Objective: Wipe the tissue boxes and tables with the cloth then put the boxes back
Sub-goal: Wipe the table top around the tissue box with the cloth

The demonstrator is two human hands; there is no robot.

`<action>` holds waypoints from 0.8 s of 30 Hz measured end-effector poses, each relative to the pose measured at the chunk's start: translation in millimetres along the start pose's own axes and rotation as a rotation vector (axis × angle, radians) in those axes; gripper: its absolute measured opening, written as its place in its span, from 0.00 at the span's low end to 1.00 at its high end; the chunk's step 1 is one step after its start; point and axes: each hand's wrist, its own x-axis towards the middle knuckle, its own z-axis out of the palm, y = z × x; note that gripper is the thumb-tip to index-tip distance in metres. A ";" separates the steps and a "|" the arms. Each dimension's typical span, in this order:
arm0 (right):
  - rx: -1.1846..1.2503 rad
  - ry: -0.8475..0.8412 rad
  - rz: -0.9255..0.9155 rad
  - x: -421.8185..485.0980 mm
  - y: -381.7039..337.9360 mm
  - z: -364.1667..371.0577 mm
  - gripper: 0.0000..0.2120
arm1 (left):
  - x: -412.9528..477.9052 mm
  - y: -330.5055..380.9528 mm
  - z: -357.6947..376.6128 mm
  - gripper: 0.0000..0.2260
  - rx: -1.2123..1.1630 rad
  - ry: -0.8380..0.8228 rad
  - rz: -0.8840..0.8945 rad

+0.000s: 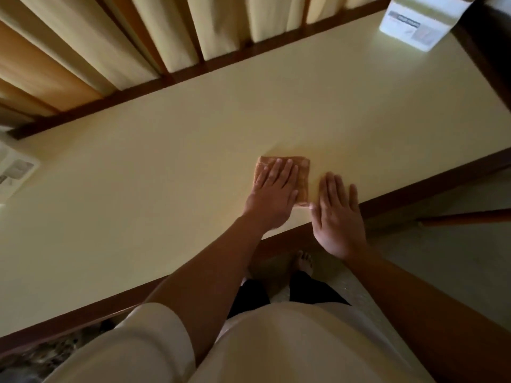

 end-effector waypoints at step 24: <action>0.084 0.031 0.258 6.5 99.7 -20.5 0.32 | 81.8 81.9 -9.0 0.29 0.100 -0.004 0.213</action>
